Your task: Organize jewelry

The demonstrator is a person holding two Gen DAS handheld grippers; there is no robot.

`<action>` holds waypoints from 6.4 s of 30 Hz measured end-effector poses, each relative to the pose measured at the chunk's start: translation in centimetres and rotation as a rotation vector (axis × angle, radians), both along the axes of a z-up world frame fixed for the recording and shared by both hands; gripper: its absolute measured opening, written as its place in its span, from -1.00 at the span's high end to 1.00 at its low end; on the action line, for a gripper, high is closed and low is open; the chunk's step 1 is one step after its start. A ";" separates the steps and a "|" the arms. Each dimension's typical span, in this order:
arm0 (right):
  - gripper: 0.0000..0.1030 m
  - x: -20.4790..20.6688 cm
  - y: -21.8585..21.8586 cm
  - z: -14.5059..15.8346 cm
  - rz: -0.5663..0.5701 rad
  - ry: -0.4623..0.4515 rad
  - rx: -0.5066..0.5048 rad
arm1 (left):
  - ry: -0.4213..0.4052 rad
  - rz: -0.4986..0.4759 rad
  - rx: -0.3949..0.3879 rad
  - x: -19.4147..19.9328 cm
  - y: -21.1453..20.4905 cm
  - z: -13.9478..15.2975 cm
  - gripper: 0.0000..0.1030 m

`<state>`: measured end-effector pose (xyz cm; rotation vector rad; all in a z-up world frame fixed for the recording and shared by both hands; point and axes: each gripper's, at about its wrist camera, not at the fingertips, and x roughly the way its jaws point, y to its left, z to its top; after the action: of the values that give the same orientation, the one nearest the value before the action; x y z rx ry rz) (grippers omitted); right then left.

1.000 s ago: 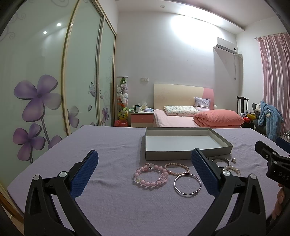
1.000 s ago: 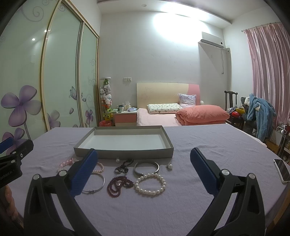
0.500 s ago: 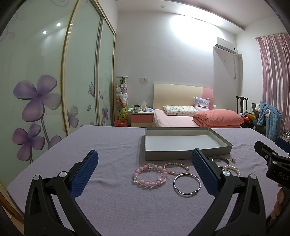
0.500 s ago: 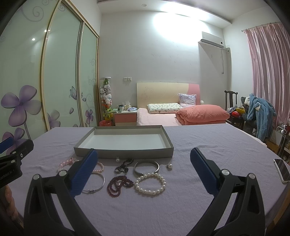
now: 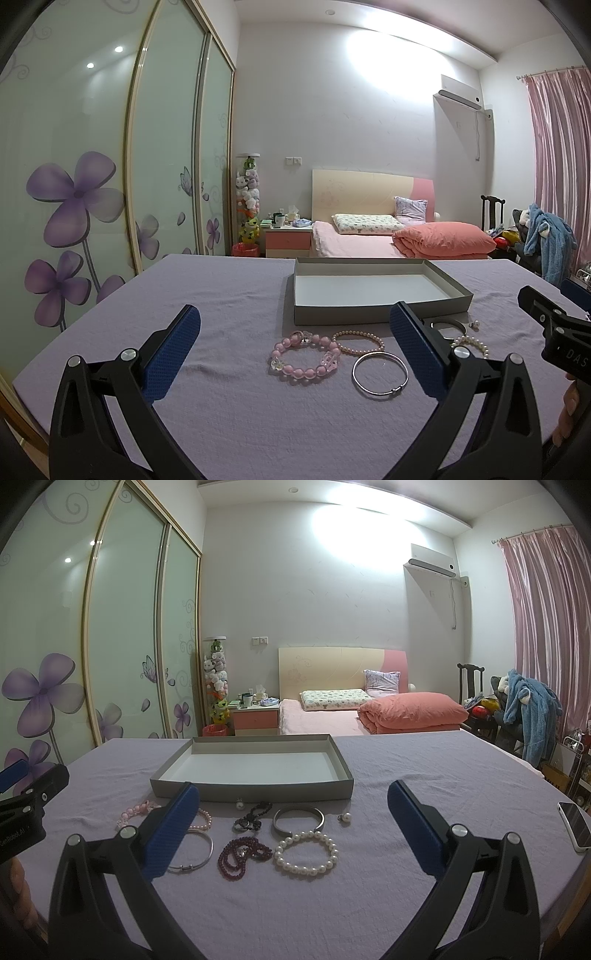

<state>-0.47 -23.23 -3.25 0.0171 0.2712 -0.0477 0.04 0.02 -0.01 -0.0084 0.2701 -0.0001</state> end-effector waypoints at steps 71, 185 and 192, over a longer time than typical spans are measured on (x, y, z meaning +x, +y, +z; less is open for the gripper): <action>0.75 11.8 -4.0 -8.8 -0.018 0.614 0.032 | 0.603 -0.049 0.039 13.3 2.8 -6.5 -0.27; 0.81 9.8 -1.0 -0.2 0.144 0.269 0.122 | 0.550 -0.049 0.008 9.7 5.2 -6.8 0.62; 0.81 9.6 -1.0 0.7 0.151 0.222 0.132 | 0.368 -0.087 -0.012 8.4 4.3 -2.7 0.63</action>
<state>9.15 -24.26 -2.52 0.1232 0.4963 0.1192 8.46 4.33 -2.72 -0.0089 0.6382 -0.0876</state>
